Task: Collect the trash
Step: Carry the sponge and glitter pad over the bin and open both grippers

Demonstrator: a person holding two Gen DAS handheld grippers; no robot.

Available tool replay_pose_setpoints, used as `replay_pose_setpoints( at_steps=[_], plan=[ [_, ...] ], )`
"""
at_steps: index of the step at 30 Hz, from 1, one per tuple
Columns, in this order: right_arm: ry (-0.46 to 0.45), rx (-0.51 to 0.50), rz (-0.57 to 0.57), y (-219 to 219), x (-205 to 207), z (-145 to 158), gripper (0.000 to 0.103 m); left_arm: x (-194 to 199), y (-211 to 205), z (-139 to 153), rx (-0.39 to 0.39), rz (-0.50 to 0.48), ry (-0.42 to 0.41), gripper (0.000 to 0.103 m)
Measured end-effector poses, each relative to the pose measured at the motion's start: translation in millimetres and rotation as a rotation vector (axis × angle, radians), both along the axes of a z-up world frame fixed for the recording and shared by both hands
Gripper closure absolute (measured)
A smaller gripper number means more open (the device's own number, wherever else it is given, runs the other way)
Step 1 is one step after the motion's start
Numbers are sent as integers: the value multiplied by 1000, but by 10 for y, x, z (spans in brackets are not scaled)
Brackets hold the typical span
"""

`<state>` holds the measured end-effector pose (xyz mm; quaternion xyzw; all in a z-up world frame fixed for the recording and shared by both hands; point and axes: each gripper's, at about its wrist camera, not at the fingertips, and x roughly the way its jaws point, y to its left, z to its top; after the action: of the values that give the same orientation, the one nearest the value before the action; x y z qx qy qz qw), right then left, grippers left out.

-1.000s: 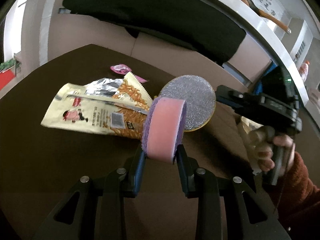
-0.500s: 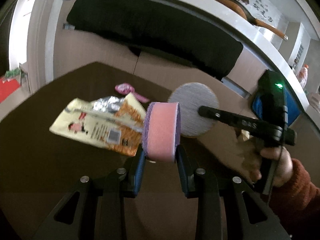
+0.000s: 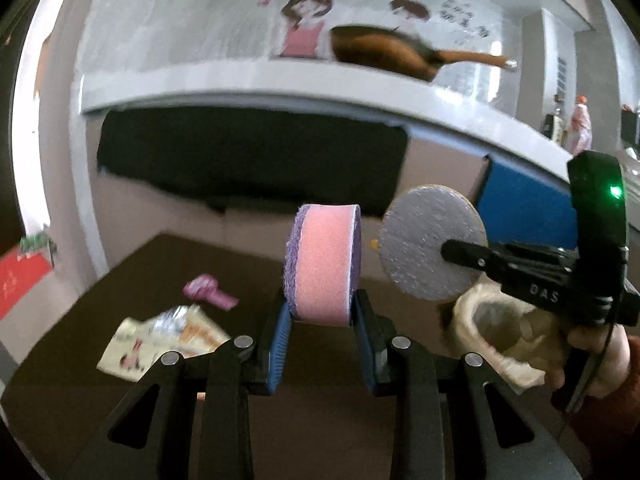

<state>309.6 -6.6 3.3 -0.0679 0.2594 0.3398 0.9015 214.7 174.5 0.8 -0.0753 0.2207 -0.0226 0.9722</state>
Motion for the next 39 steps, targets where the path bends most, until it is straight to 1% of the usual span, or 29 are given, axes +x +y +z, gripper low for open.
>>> replay_pose_setpoints(
  at_steps=[4, 10, 15, 18, 24, 27, 34, 39],
  plan=[
    [-57, 6, -65, -369, -168, 251, 90, 58, -335, 205, 1, -39, -44, 72],
    [-149, 7, -184, -1064, -441, 584, 90, 153, -997, 523, 25, -134, -128, 72],
    [-199, -3, -285, -1561, -619, 762, 90, 214, -1490, 643, 37, -207, -154, 72],
    [-208, 1, -336, -1810, -672, 818, 90, 238, -1768, 684, 49, -243, -167, 72],
    [-210, 11, -420, -2229, -757, 821, 90, 304, -2212, 669, 68, -288, -159, 72],
    [-204, 7, -442, -2317, -739, 767, 90, 351, -2387, 632, 75, -304, -152, 72],
    [-160, 12, -477, -2481, -694, 553, 90, 453, -2559, 424, 81, -333, -107, 72],
    [-102, 20, -490, -2575, -584, 320, 90, 574, -2574, 210, 76, -342, -52, 72]
  ],
)
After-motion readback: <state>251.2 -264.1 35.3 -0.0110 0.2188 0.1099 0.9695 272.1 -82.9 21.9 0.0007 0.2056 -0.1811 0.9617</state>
